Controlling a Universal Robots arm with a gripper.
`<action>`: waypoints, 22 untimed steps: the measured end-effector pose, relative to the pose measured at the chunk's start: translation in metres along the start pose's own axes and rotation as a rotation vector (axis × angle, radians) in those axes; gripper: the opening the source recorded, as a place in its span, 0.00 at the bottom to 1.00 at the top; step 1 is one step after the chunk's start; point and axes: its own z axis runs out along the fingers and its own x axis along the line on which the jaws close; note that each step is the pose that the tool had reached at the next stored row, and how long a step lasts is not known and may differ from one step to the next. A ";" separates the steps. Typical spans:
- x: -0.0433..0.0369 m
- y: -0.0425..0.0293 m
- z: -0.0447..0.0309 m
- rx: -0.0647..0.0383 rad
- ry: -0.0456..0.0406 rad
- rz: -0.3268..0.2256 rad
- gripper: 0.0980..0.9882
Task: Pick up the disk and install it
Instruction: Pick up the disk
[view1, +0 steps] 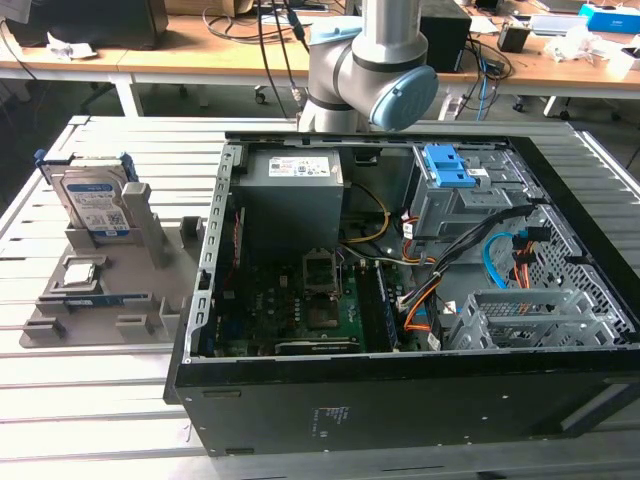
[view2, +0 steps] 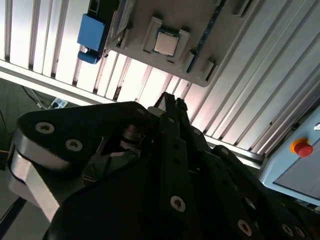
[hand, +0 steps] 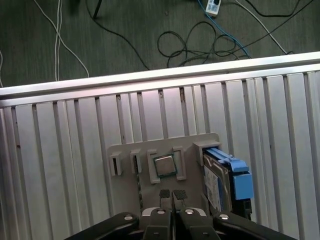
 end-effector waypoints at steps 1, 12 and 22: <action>0.0000 0.0000 0.0000 0.002 -0.0001 0.000 0.15; 0.0000 0.0001 0.0007 -0.010 0.0011 0.000 0.56; -0.0293 0.0008 0.0005 -0.013 0.0019 -0.005 0.56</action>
